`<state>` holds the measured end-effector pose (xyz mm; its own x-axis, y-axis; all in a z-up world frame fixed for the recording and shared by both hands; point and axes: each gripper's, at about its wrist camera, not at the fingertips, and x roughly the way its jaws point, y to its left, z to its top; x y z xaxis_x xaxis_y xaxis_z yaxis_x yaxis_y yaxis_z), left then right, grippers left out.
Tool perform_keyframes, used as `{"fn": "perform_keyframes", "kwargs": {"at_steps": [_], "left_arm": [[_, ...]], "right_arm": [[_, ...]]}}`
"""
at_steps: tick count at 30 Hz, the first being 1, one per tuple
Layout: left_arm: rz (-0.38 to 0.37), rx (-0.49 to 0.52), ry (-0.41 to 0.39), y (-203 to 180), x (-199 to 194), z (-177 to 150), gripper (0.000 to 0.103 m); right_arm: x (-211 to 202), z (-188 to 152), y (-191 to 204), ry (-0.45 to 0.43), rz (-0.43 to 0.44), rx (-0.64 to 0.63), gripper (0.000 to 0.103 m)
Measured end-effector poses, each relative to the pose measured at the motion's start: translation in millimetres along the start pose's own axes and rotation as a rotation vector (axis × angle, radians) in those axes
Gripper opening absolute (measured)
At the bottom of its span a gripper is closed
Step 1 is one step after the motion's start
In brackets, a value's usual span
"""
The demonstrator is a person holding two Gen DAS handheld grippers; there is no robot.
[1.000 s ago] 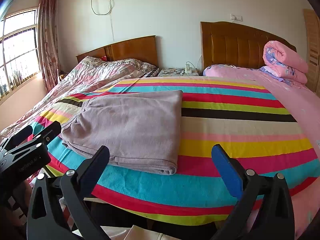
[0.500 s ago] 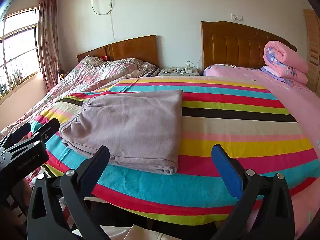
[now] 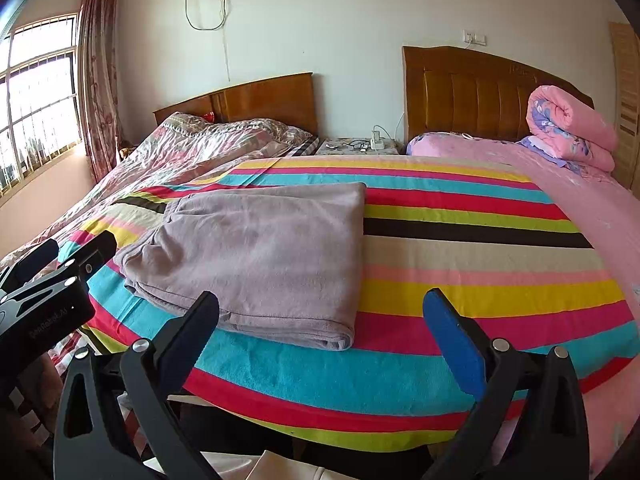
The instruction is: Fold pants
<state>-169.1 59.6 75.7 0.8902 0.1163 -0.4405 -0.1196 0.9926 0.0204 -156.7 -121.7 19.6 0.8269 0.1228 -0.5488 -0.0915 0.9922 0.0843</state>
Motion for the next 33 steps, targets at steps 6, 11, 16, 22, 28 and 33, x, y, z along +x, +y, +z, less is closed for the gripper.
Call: {"fn": "perform_keyframes", "kwargs": {"at_steps": [6,11,16,22,28,33], "left_arm": [[0.012,0.016,-0.03,-1.9,-5.3,4.1,0.102],[0.025,0.031,-0.058,-4.0,-11.4,7.7,0.102],[0.028,0.037,-0.074,-4.4,-15.0,10.0,0.102],[0.01,0.037,-0.075,-3.4,-12.6,12.4,0.102],[-0.004,0.035,-0.061,-4.3,-9.0,11.6,0.102],[-0.002,0.013,-0.042,-0.5,-4.4,10.0,0.102]], "right_arm": [[-0.3,0.1,-0.4,-0.003,0.0,-0.004,0.099],[-2.9,2.7,-2.4,-0.011,0.003,-0.013,0.099],[-3.2,2.8,-2.7,-0.011,0.003,-0.014,0.099],[-3.1,2.6,-2.0,-0.011,0.002,-0.015,0.099],[-3.2,4.7,-5.3,-0.009,0.008,-0.027,0.099],[-2.3,5.8,-6.9,-0.009,0.009,-0.029,0.099]]}}
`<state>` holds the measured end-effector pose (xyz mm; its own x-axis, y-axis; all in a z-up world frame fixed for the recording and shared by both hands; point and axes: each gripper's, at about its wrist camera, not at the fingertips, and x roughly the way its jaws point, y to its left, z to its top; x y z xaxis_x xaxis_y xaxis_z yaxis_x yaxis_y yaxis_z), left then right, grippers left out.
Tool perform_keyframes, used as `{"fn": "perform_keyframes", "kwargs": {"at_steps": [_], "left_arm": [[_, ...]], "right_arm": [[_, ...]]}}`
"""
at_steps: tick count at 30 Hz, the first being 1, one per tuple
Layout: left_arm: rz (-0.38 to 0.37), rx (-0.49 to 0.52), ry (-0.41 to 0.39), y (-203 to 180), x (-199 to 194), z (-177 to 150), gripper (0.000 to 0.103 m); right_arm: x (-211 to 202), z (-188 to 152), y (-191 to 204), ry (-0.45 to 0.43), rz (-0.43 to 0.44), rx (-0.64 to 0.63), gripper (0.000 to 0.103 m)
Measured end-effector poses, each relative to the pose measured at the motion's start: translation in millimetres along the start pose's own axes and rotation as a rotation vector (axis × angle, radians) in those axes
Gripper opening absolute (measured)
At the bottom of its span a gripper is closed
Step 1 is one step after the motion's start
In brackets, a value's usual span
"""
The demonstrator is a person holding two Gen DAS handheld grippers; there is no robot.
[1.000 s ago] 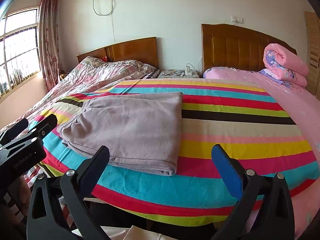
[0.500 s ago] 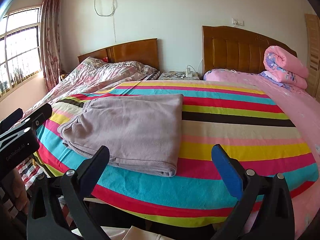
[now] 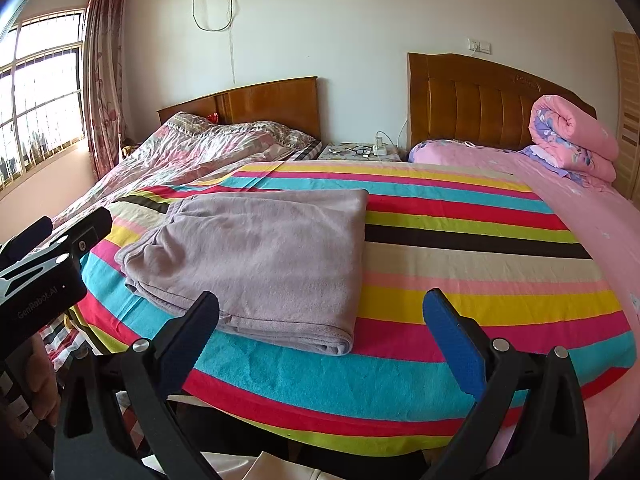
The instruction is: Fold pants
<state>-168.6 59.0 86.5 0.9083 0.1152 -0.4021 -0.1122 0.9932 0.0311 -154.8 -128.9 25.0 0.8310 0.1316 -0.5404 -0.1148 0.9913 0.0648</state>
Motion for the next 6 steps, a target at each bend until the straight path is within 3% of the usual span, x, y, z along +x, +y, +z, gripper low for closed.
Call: {"fn": "perform_keyframes", "kwargs": {"at_steps": [6], "left_arm": [[-0.012,-0.008,0.018,1.5,1.5,-1.3,0.102]], "right_arm": [[0.7,1.1,-0.7,0.003,0.005,-0.007,0.099]]}}
